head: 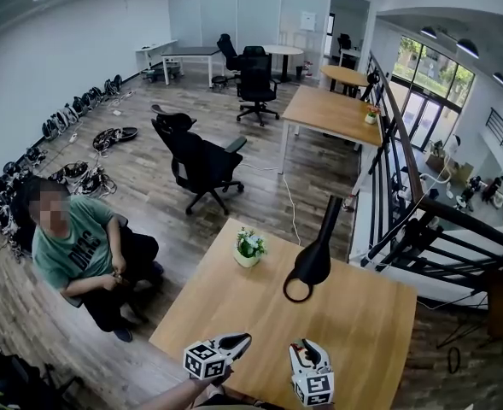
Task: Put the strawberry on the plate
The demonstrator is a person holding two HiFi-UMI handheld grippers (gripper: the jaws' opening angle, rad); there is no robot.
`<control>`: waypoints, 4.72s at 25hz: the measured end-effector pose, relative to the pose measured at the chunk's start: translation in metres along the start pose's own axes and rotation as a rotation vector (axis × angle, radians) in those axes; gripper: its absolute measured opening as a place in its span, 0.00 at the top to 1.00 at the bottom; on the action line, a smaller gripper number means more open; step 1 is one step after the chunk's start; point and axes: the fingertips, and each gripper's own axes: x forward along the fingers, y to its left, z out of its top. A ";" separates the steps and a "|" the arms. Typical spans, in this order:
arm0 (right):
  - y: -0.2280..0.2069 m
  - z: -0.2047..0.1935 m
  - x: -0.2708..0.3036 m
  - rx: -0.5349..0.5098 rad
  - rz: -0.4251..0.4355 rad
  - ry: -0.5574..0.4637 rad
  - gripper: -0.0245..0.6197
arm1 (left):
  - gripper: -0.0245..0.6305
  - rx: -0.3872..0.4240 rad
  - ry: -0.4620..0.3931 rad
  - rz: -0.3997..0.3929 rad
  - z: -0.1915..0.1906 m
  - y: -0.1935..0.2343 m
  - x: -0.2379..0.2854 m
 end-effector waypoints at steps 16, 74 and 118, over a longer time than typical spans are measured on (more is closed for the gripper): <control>-0.037 -0.019 -0.027 0.040 -0.051 -0.009 0.75 | 0.95 0.028 0.031 -0.018 -0.002 -0.022 0.031; -0.106 -0.082 -0.052 -0.019 -0.009 0.067 0.75 | 0.95 0.016 0.056 0.027 -0.043 -0.065 0.104; -0.132 -0.245 -0.019 -0.047 0.043 0.345 0.75 | 0.95 -0.008 0.298 0.050 -0.139 -0.053 0.153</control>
